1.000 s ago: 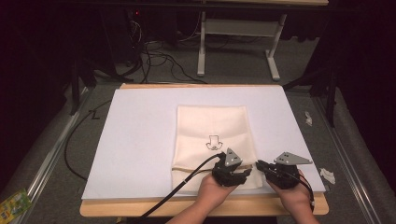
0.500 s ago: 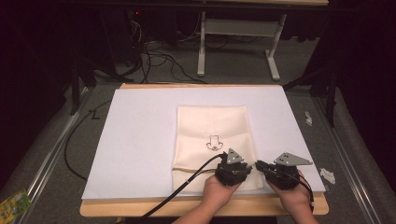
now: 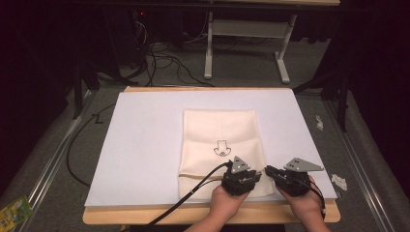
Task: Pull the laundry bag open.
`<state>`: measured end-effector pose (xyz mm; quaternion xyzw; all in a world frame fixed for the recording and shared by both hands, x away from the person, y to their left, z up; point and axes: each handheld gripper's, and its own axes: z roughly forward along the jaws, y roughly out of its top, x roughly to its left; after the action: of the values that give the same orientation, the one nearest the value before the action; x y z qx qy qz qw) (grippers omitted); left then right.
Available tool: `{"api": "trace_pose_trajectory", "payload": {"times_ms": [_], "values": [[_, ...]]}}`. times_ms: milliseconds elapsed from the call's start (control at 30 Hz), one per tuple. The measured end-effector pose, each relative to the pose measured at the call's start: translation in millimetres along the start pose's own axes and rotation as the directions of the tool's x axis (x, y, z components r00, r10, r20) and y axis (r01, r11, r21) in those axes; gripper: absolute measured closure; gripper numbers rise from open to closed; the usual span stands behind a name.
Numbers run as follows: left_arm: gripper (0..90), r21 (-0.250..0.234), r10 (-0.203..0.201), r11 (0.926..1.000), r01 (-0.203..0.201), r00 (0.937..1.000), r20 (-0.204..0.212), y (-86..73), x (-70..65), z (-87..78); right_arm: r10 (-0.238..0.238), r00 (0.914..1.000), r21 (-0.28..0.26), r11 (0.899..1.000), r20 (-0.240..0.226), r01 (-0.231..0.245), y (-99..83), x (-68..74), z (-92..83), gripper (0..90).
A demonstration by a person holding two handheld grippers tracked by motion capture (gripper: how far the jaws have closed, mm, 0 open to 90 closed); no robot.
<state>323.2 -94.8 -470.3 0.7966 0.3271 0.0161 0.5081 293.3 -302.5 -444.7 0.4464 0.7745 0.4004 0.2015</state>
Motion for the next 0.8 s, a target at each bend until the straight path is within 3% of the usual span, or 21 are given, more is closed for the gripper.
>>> {"api": "trace_pose_trajectory", "payload": {"times_ms": [100, 267, 467, 800], "values": [[73.5, 0.014, -0.014, 0.9998, 0.014, 0.9999, -0.008, -1.7, 1.2, 0.9, -0.002, 1.0, -0.002, 1.0, -0.001, 0.002, -0.1, 0.0, 0.1, 84.9], [73.8, -0.014, -0.05, 0.9986, 0.05, 0.9986, 0.019, 0.5, 0.1, 5.1, -0.006, 1.0, -0.008, 1.0, -0.001, 0.006, 1.0, 2.0, -0.7, 84.9], [86.8, -0.019, -0.013, 0.9997, 0.013, 0.9999, 0.003, 3.3, -3.0, 7.4, -0.006, 1.0, -0.01, 1.0, 0.002, 0.006, 0.0, 0.4, -1.1, 84.8], [87.5, 0.0, 0.042, 0.9991, -0.042, 0.9987, -0.028, 3.3, 2.2, -1.4, 0.011, 0.9998, 0.0, 1.0, -0.018, -0.011, 0.1, 1.9, -0.5, 85.6]]}}
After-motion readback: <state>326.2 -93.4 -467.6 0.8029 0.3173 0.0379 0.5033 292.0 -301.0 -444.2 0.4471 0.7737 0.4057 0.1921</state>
